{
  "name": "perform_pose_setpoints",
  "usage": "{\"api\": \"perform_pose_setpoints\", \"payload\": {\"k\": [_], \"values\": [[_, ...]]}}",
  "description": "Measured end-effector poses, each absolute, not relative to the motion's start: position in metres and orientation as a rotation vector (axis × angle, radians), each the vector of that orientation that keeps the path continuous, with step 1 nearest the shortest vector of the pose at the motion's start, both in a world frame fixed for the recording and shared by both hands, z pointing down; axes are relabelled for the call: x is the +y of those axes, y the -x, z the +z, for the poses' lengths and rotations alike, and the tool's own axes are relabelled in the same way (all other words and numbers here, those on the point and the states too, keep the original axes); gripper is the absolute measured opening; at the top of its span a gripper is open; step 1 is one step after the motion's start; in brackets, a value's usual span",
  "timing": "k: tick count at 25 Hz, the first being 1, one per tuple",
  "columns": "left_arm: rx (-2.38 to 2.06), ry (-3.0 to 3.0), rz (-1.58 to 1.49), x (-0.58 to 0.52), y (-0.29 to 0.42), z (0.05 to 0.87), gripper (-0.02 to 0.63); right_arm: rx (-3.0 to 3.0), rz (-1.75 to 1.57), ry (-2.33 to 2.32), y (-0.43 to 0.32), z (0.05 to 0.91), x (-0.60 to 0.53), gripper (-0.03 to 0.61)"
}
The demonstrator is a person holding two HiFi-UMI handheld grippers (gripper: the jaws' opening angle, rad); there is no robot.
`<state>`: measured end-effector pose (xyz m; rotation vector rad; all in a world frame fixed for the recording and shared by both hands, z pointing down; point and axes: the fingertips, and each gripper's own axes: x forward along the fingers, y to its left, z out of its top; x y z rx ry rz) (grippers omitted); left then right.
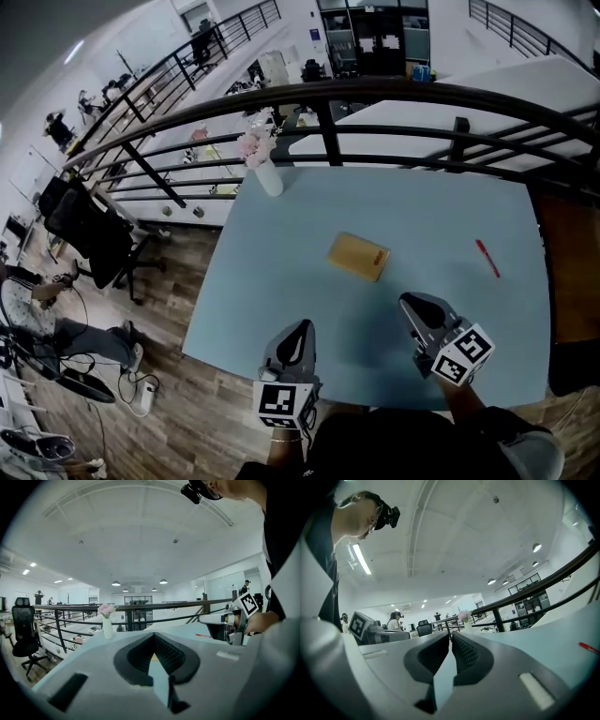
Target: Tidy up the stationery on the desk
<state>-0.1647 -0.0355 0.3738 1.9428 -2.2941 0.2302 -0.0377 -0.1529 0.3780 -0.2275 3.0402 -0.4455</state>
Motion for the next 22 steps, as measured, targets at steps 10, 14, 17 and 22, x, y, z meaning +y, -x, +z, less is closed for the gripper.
{"api": "perform_pose_setpoints", "payload": {"k": [10,14,17,22], "values": [[-2.223,-1.990,0.334,-0.077,0.216,0.382,0.020,3.055,-0.457,0.374,0.060,0.389,-0.183,0.023],[-2.168,-2.035,0.351,-0.095,0.233,0.381,0.032,3.046,-0.485,0.470,0.067,0.390,-0.191,0.028],[-2.122,-2.062,0.358,-0.111,0.247,0.387,0.042,3.047,-0.485,0.521,0.078,0.393,-0.199,0.029],[-2.052,-2.081,0.348,-0.130,0.271,0.404,0.064,3.071,-0.495,0.595,0.098,0.403,-0.207,0.038]]}}
